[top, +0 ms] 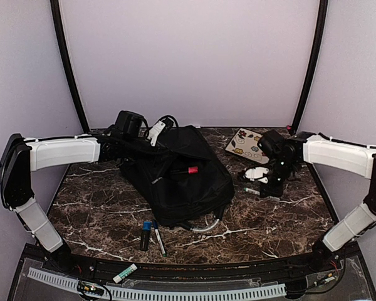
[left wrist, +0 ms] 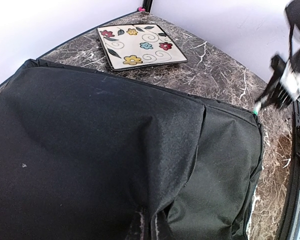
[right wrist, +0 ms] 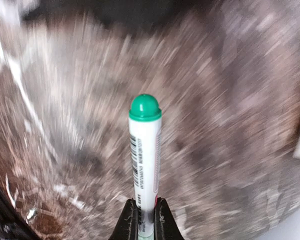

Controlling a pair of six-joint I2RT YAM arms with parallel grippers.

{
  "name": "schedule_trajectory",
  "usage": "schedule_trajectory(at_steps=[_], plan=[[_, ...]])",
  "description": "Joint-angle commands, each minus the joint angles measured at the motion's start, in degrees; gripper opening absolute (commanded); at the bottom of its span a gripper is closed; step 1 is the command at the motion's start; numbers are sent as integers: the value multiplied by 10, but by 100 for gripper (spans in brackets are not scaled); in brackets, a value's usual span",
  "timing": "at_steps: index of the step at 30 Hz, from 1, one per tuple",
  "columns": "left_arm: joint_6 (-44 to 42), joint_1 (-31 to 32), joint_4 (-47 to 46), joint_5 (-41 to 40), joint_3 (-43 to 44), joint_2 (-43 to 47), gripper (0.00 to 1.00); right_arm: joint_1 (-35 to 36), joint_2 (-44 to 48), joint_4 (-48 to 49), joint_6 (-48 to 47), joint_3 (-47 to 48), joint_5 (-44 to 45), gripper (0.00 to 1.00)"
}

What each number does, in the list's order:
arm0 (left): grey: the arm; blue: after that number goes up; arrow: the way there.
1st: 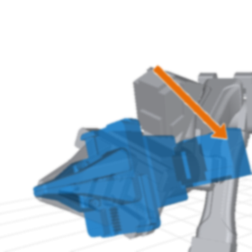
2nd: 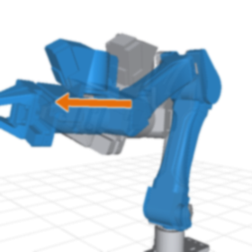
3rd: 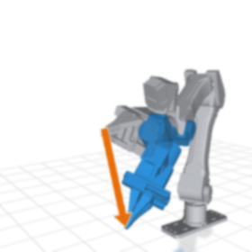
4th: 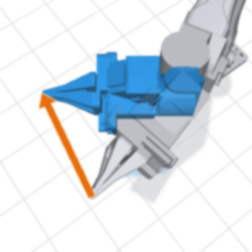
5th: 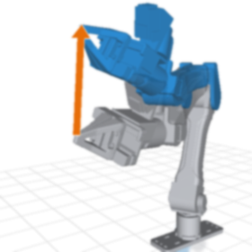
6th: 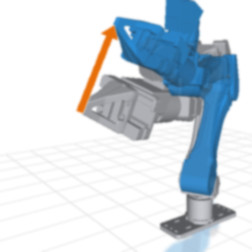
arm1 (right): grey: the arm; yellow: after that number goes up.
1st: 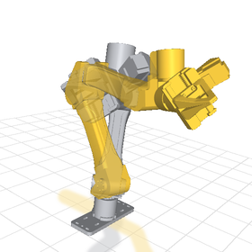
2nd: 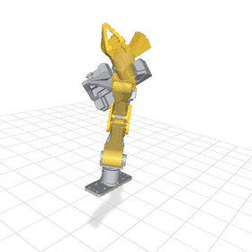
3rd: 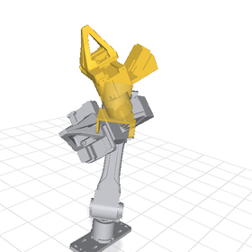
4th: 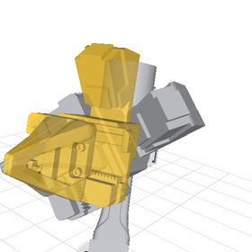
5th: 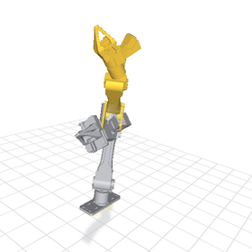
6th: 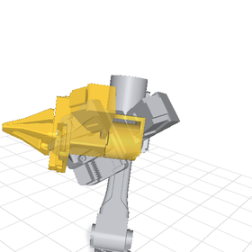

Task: Pack the student bag
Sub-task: Place the pen in the second largest pocket of the bag.

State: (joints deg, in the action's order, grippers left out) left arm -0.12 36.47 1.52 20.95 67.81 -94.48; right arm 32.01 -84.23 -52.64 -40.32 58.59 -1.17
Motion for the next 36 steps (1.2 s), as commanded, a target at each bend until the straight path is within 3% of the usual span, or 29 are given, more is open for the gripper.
schedule_trajectory(at_steps=[1, 8, 14, 27, 36], plan=[[31, -1, -96, 72, 7, 52, 0, 37, -5, -14, 2, 141, -40, 3], [54, -8, -106, 104, 10, 36, 0, 172, -50, 59, -73, 247, 88, 2], [68, -28, -111, 131, 13, 40, 0, 234, -104, 150, -170, 239, 156, 1], [76, -35, -109, 157, 18, 35, 0, 254, -238, 221, -186, 322, 102, 0], [82, -38, -111, 167, 20, 31, 0, 254, -286, 255, -217, 299, 110, 0]])
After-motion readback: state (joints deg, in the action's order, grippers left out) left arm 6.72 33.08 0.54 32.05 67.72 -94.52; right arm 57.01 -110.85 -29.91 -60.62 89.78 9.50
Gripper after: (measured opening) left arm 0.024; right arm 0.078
